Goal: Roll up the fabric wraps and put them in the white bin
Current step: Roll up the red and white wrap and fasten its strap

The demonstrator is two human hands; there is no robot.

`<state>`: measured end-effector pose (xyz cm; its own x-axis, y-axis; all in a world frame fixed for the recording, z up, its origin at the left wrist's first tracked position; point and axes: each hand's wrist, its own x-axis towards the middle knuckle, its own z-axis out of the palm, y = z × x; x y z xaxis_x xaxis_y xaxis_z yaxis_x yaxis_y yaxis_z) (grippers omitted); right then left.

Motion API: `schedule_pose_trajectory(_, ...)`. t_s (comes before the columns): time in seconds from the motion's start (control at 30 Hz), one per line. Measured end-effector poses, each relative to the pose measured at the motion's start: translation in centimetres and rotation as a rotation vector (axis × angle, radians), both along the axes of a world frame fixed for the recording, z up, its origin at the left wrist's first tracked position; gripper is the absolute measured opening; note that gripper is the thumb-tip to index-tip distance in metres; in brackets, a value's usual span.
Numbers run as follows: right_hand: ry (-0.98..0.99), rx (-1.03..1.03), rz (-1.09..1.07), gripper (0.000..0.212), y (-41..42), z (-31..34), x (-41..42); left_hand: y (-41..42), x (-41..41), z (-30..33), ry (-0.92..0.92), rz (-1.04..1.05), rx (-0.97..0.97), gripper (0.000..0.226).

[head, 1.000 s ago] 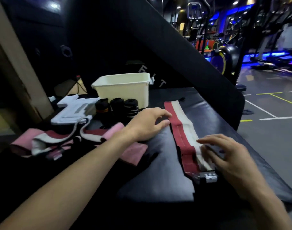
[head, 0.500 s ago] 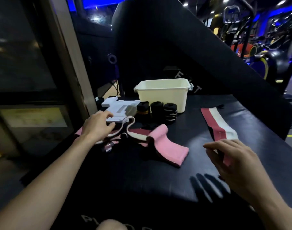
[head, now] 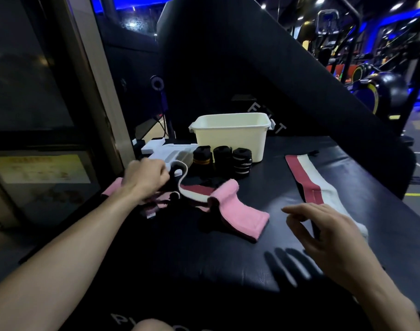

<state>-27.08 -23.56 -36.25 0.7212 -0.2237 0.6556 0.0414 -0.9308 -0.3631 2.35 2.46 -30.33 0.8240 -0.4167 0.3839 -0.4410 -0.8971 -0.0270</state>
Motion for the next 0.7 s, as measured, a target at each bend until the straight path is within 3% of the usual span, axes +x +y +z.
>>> schedule_pose_trajectory(0.17, -0.016, 0.110, 0.036, 0.029, -0.6, 0.3, -0.9, -0.7, -0.3, 6.8, -0.172, -0.085, -0.123, 0.029)
schedule_pose_trajectory(0.37, -0.042, 0.216, 0.049, 0.038, -1.0, 0.9, -1.8, -3.6, -3.1, 13.7, -0.197, -0.344, -0.146, 0.021)
schedule_pose_trajectory(0.5, -0.074, 0.350, 0.100, 0.042, -1.1, 1.9, -2.4, -5.7, -5.6, 16.5, -0.033, -0.601, -0.182, 0.015)
schedule_pose_trajectory(0.7, -0.142, 0.561, 0.217, 0.052, -0.5, 3.9, -2.3, -9.3, -9.9, 16.2, 0.170, -0.843, -0.025, 0.009)
